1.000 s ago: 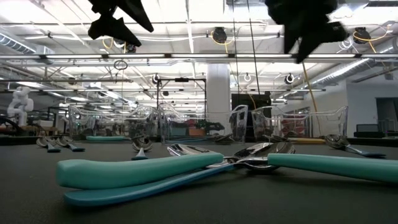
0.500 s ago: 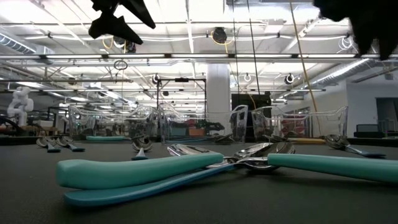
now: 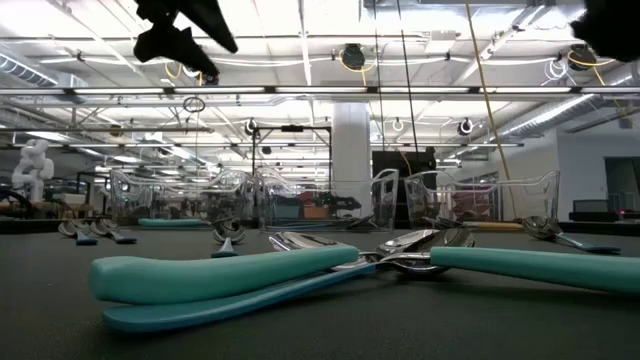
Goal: Sort silverware by color (type)
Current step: Put the blue spoon into the middle transparent bin
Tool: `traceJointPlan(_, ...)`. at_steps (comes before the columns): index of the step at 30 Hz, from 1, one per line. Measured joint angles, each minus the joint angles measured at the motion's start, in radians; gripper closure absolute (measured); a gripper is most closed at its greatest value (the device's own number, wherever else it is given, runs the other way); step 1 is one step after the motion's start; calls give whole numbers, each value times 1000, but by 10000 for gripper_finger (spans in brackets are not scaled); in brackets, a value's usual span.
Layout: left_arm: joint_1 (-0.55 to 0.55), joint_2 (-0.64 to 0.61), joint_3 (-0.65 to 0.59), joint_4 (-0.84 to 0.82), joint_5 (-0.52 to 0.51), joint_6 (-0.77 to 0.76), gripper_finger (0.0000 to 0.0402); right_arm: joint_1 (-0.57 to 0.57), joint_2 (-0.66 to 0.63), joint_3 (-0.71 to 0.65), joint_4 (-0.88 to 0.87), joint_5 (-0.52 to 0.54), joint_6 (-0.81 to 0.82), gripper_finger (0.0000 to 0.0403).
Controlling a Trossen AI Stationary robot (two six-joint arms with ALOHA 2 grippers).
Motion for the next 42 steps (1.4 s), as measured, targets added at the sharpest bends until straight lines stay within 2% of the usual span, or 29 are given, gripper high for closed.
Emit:
traceJointPlan(4,0,0,0,-61,47,0,152,43,47,0,24,-72,101,176)
traceJointPlan(8,-7,0,0,-96,73,0,152,72,55,0,24,-91,139,143)
traceJointPlan(11,-13,0,0,-98,73,-1,152,66,51,0,74,-33,11,124)
traceJointPlan(14,-13,0,0,-98,73,-1,152,21,51,0,179,87,-116,119)
traceJointPlan(18,-11,0,0,-98,74,-1,152,-81,51,0,230,237,-167,124)
traceJointPlan(22,-11,0,0,-98,78,-2,152,-207,51,0,194,279,-197,135)
traceJointPlan(25,-11,-1,0,-98,102,-2,152,-278,51,0,87,302,-167,143)
traceJointPlan(28,-13,-2,0,-117,141,-16,152,-328,51,0,-104,322,-138,149)
traceJointPlan(31,-22,-3,0,-170,157,-53,152,-372,50,-17,-195,310,-182,157)
traceJointPlan(34,-36,-3,0,-221,157,-60,152,-415,37,-98,-152,268,-232,167)
traceJointPlan(37,-50,-3,0,-267,151,-106,152,-456,8,-213,-36,202,-236,180)
traceJointPlan(42,-79,-3,0,-327,111,-142,152,-497,-80,-352,101,220,-196,198)
